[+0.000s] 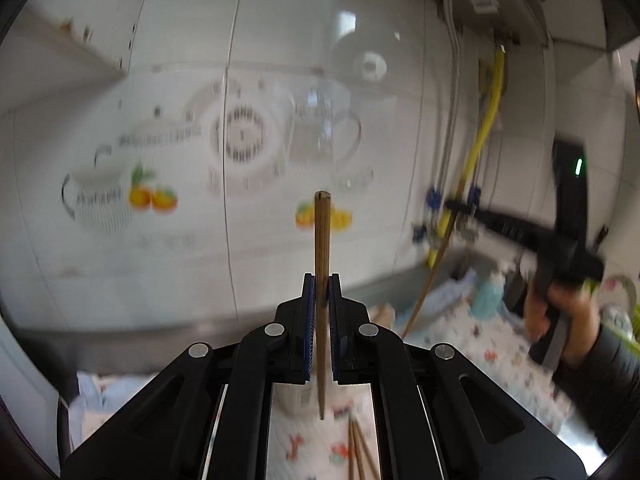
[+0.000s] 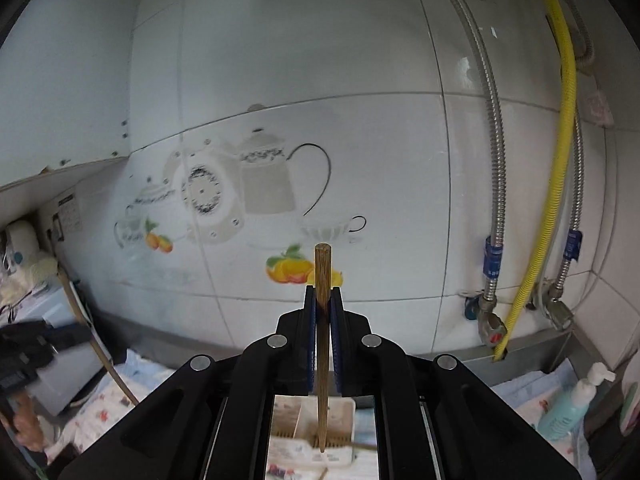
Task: Organize utensils
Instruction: 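Lower the left gripper's chopstick into the holder and open while the right gripper does likewise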
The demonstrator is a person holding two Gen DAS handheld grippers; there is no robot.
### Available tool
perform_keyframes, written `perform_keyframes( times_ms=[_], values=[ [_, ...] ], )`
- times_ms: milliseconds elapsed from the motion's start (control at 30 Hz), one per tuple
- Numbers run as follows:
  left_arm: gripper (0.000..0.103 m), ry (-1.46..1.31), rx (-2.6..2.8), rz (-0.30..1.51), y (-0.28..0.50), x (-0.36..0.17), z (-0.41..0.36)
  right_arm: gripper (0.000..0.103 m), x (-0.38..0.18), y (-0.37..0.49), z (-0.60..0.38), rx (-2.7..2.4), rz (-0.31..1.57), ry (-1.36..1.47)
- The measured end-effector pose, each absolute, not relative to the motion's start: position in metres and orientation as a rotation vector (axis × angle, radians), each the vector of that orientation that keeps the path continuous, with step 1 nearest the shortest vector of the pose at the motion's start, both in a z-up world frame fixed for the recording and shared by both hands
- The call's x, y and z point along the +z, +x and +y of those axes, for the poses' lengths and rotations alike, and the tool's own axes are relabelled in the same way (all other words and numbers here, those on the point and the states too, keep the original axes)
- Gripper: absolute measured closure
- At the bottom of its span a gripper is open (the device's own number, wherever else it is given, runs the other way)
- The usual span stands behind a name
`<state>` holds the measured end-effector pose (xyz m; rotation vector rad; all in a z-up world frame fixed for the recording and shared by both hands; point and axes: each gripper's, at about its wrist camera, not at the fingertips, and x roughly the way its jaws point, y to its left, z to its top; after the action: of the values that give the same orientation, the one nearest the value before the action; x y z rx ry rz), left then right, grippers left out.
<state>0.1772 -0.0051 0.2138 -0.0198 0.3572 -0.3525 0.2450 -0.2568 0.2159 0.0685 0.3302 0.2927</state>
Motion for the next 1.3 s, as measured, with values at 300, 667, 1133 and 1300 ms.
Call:
perform_keyframes(
  times_ms=[300,667,1133,1300],
  values=[
    [0.098,-0.034,-0.300,0.302,0.221,0.217,-0.019,0.096,0.185,0.280,-0.253,0.300,0.381,0.079],
    [0.096,-0.027,-0.275,0.439,0.250,0.166,-0.021,0.096,0.157,0.282,-0.249,0.314,0.434,0.055],
    [0.067,-0.050,-0.263,0.419,0.201,0.167,-0.004,0.070,0.179,0.219,-0.261,0.307,0.391,0.031],
    [0.067,-0.050,-0.265,0.429,0.165,0.152,0.004,0.062,0.172,0.175,-0.260,0.309,0.397,-0.007]
  ],
)
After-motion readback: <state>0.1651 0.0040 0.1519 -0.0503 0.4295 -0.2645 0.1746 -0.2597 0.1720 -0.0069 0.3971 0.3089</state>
